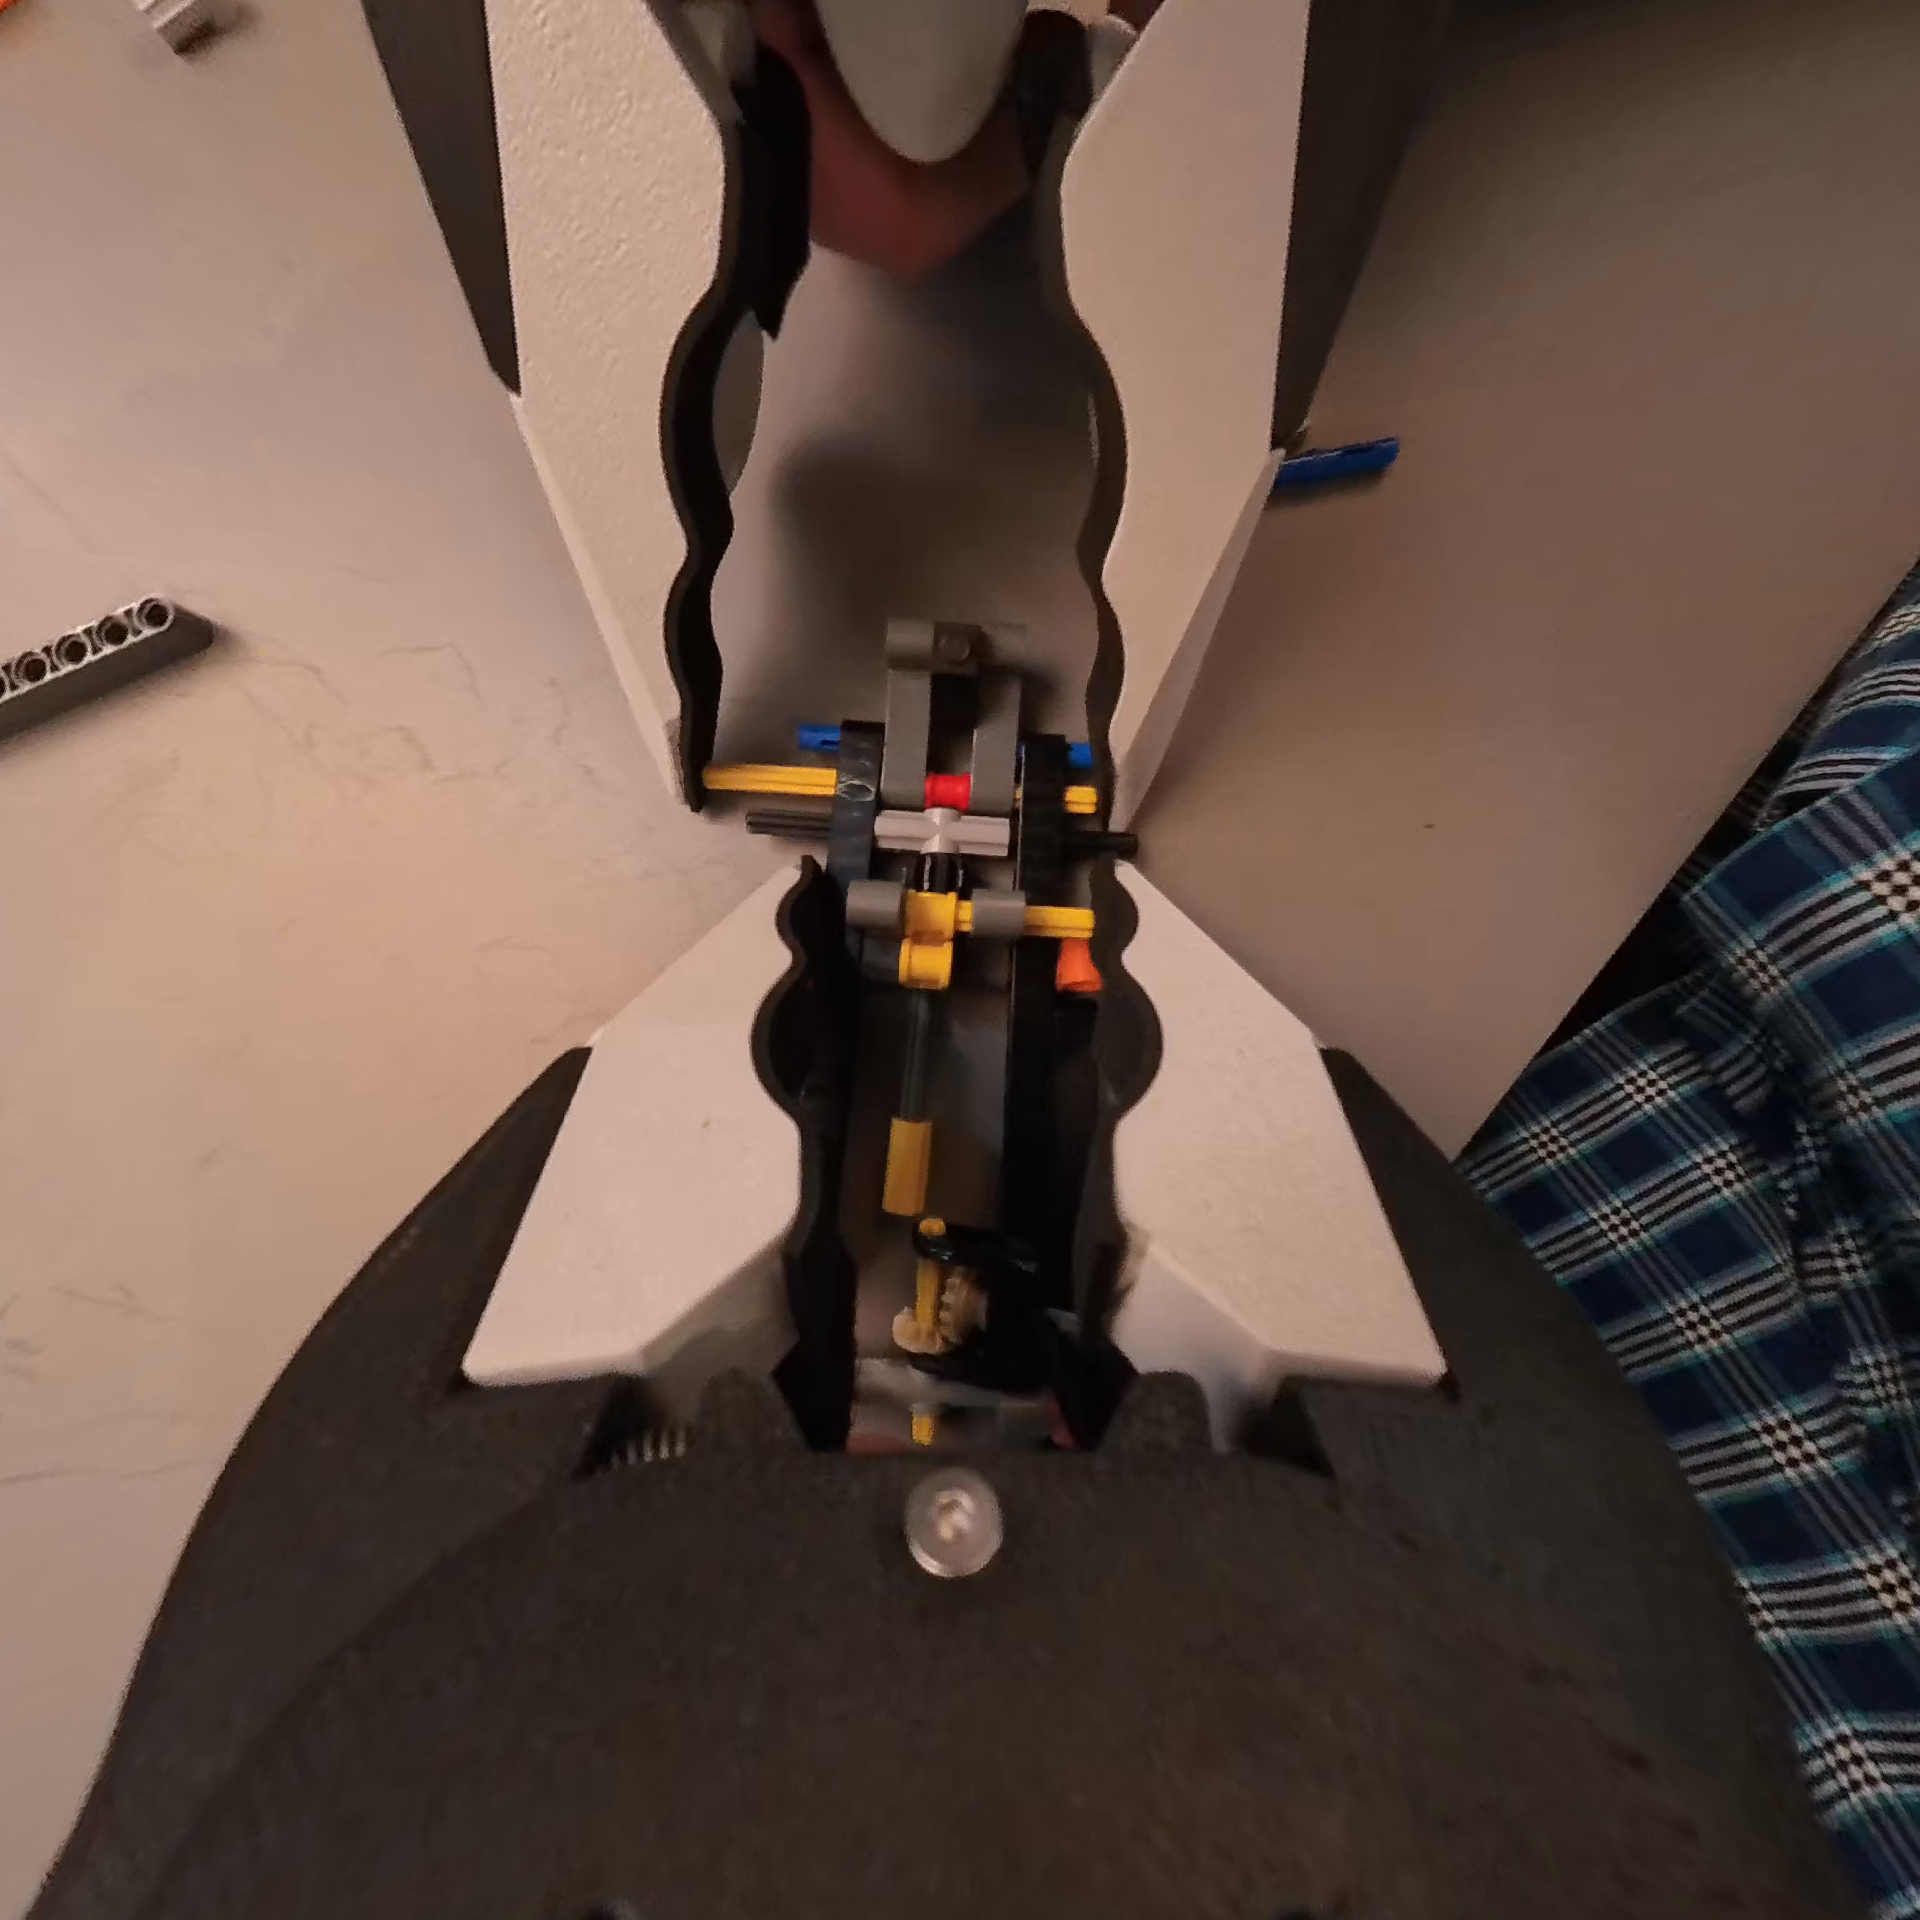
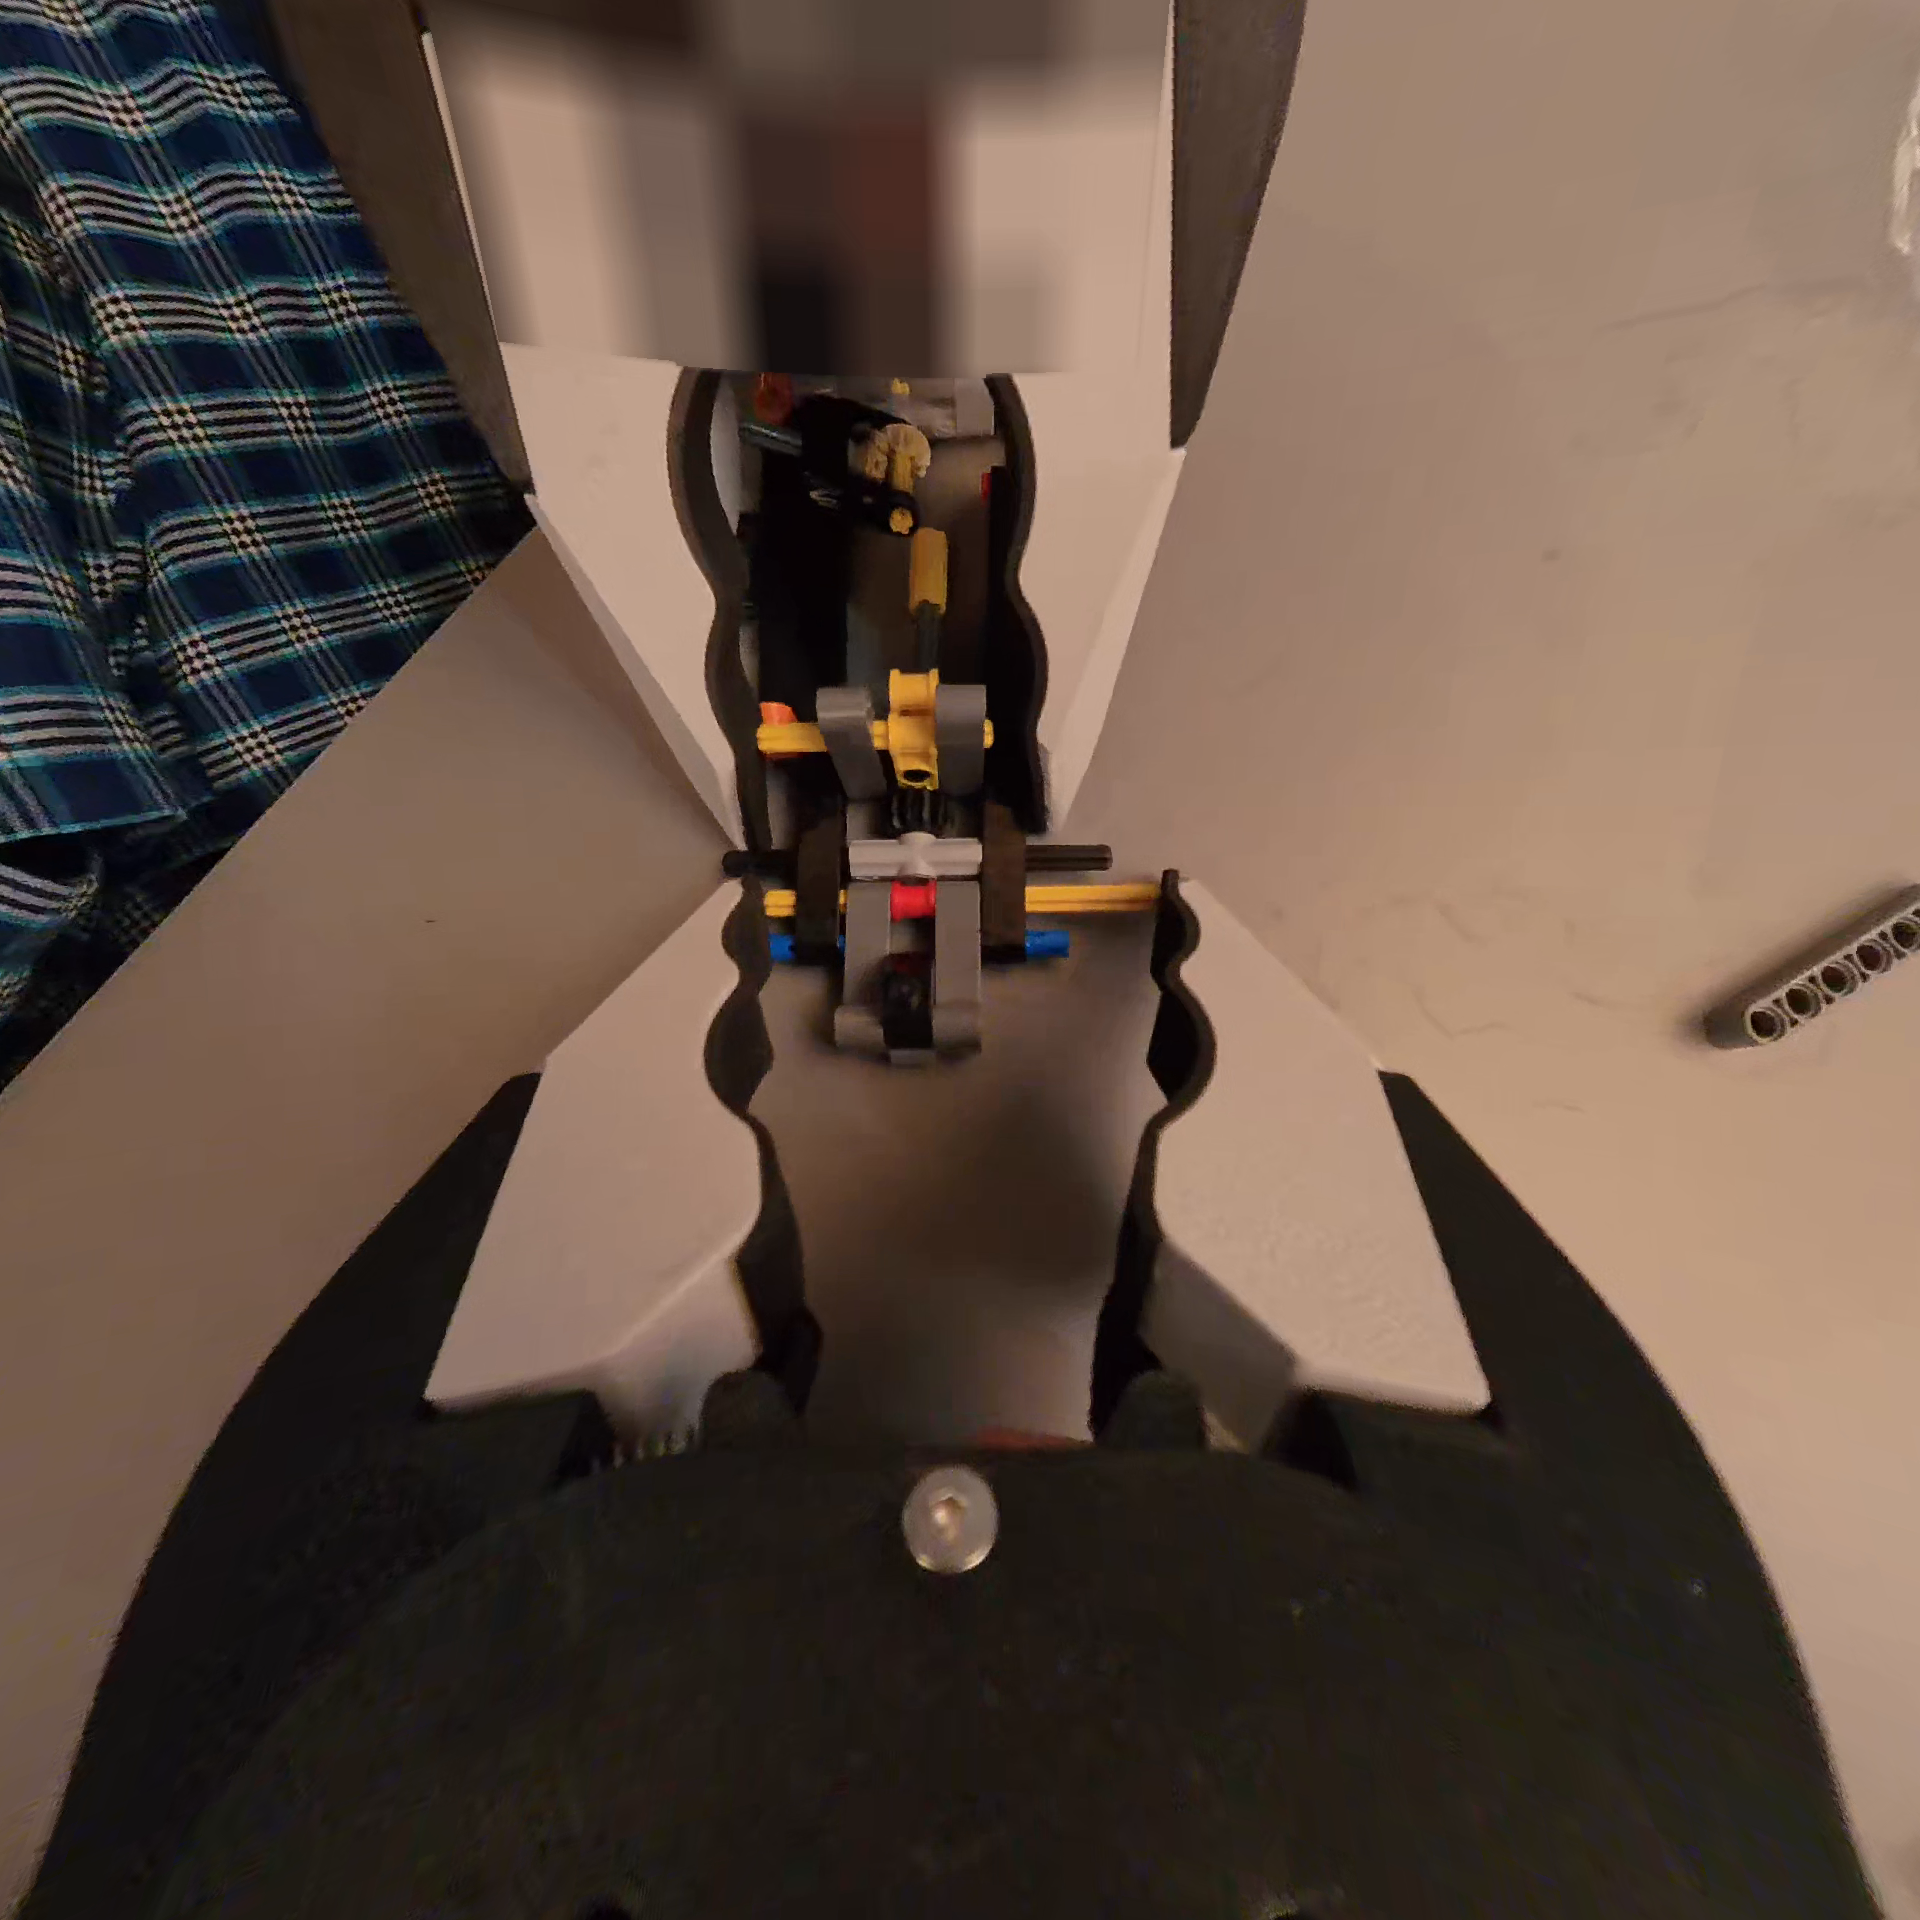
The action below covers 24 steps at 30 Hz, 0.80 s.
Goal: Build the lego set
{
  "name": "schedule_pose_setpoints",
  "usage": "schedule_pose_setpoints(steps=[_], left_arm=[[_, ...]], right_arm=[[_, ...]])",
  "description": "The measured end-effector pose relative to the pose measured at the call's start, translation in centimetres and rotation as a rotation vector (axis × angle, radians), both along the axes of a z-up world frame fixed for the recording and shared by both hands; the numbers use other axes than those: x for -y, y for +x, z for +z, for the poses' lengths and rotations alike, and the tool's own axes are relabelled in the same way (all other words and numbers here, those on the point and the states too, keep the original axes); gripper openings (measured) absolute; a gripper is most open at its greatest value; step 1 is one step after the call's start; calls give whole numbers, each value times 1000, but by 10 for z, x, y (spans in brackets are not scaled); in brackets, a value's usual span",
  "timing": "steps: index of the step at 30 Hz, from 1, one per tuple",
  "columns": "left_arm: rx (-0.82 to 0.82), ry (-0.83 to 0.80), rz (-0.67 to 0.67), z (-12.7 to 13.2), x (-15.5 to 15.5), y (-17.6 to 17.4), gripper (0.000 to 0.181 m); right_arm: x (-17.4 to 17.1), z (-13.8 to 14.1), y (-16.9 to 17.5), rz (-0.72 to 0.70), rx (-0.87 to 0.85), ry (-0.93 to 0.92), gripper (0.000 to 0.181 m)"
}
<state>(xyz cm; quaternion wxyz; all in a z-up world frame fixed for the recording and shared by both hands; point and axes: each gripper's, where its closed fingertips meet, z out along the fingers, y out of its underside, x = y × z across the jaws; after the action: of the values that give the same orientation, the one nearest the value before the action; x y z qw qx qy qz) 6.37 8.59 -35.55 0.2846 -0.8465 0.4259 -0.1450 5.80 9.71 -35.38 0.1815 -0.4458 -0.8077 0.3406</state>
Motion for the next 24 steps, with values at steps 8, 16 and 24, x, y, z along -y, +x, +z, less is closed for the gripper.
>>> schedule_pose_setpoints(steps=[8,16,24], left_arm=[[0,3,-14,0,1,1,50],[0,2,-9,0,2,2,49],[-1,-2,-3,-1,1,1,49]], right_arm=[[2,0,2,-6,-6,1,72],[5,1,4,-15,2,-17,72],[8,0,6,-43,-1,-8,73]])
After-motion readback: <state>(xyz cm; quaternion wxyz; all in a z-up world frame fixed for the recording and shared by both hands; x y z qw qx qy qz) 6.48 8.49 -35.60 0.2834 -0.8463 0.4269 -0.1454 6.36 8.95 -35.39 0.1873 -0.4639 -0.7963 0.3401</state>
